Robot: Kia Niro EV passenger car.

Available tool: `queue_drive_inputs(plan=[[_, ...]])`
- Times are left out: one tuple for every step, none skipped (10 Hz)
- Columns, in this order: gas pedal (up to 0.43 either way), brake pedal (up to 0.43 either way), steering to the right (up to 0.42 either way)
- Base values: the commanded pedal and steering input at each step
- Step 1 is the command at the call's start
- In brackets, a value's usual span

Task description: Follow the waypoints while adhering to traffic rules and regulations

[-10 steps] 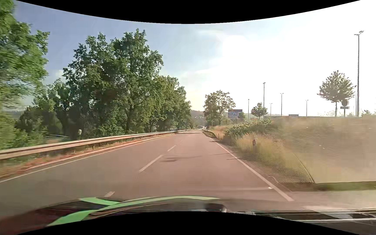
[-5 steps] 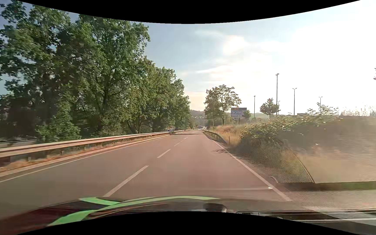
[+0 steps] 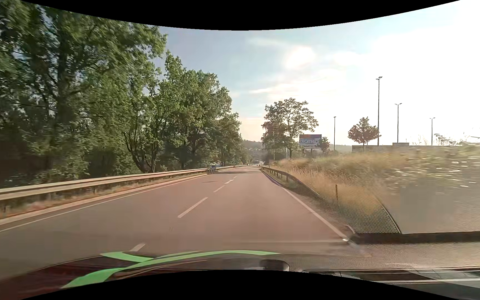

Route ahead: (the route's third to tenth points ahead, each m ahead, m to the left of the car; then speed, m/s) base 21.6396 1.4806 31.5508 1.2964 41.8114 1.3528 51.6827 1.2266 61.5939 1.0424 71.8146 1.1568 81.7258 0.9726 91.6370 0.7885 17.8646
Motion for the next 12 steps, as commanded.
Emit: queue_drive_inputs(plan=[[0.059, 0.0, 0.0], [0.059, 0.0, 0.0], [0.059, 0.0, 0.0], [0.059, 0.0, 0.0], [0.059, 0.0, 0.0], [0.059, 0.0, 0.0], [0.059, 0.0, 0.0], [0.059, 0.0, 0.0], [0.059, 0.0, 0.0], [0.059, 0.0, 0.0], [0.059, 0.0, 0.0], [0.067, 0.0, 0.0]])
